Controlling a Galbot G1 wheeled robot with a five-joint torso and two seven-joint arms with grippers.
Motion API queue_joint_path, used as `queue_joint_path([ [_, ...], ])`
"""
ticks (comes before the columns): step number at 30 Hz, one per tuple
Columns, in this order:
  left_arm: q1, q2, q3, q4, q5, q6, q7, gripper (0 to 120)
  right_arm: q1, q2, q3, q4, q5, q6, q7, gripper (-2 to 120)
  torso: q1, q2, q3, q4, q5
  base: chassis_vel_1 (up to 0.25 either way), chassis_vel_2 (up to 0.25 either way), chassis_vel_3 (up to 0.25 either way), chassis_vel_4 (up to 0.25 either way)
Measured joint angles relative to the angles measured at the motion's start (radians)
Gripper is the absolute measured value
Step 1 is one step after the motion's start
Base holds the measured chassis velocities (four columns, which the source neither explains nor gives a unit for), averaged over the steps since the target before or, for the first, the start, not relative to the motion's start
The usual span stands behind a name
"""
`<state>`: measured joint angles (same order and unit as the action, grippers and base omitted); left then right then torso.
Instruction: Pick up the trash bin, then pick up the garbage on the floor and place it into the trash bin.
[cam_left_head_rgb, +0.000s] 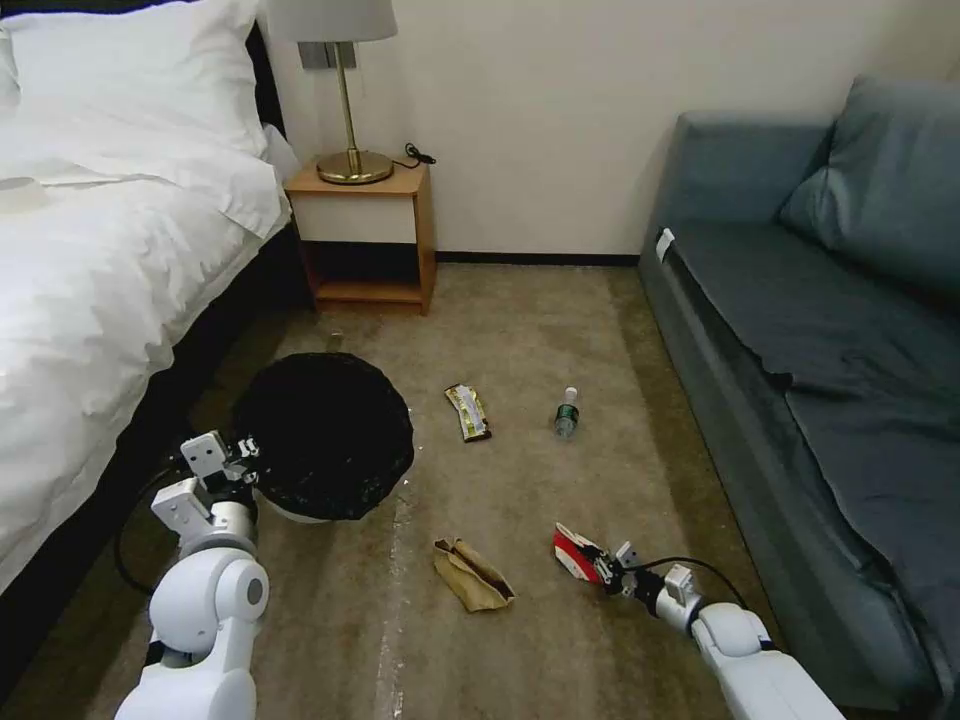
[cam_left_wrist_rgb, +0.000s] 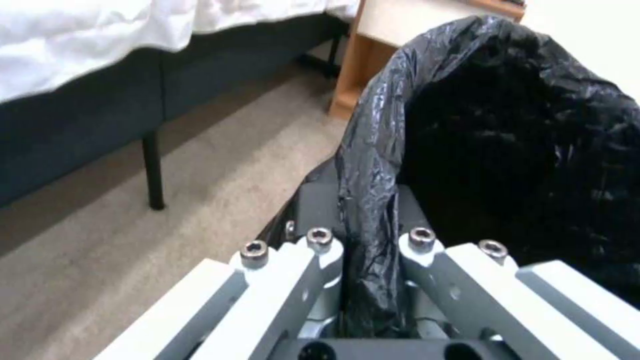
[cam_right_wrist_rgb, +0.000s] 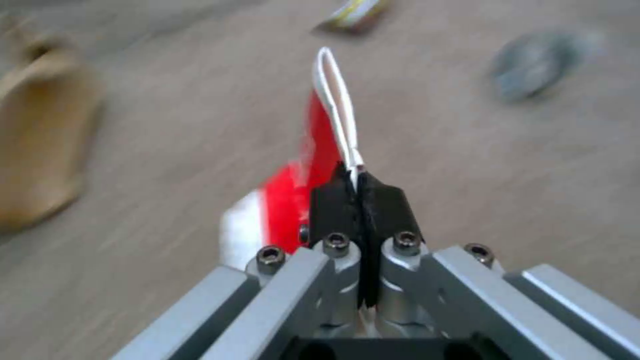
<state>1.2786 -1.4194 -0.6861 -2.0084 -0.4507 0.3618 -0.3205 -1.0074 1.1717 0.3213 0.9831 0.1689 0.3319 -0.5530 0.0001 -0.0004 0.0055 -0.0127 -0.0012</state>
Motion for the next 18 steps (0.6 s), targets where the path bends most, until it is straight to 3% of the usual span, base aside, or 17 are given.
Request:
queue_joint_path([
  [4,0.008,-0.002,0.008,0.002,0.001,-0.003,0.005,4,0.018,0.035,0.001,0.023,0.029,0.025,0.109,0,0.0,0.0,0.0,0.0009,0.0024,0.0,0.0,0.0,0.0],
  [6,0.012,-0.002,0.015,0.009,0.006,-0.006,0.005,4,0.021,0.04,0.002,0.127,0.08,0.018,0.188,0,0.0,0.0,0.0,0.0011,0.0003,0.0,0.0,0.0,0.0],
  [11,0.01,-0.005,0.015,0.012,0.008,-0.009,0.006,4,0.006,0.026,-0.018,0.285,0.126,-0.008,0.261,0,0.0,0.0,0.0,0.0006,0.0009,0.0,0.0,0.0,0.0],
  [13,0.003,-0.005,0.016,0.027,0.012,-0.013,0.007,4,-0.006,0.013,-0.086,0.441,0.182,-0.041,0.378,0,0.0,0.0,0.0,0.0005,0.0007,0.0,0.0,0.0,0.0],
  [14,0.003,-0.005,0.016,0.027,0.012,-0.013,0.007,4,-0.006,0.013,-0.086,0.441,0.182,-0.041,0.378,0,0.0,0.0,0.0,0.0005,0.0007,0.0,0.0,0.0,0.0],
  [16,0.006,-0.006,0.021,0.036,0.017,-0.018,0.011,4,0.0,0.036,-0.174,0.542,0.203,-0.057,0.517,0,0.0,0.0,0.0,0.0007,0.0009,0.0,0.0,0.0,0.0],
  [18,0.008,-0.006,0.024,0.038,0.019,-0.02,0.013,4,0.011,0.039,-0.211,0.571,0.215,-0.063,0.565,0,0.0,0.0,0.0,0.0009,0.001,0.0,0.0,0.0,0.0],
])
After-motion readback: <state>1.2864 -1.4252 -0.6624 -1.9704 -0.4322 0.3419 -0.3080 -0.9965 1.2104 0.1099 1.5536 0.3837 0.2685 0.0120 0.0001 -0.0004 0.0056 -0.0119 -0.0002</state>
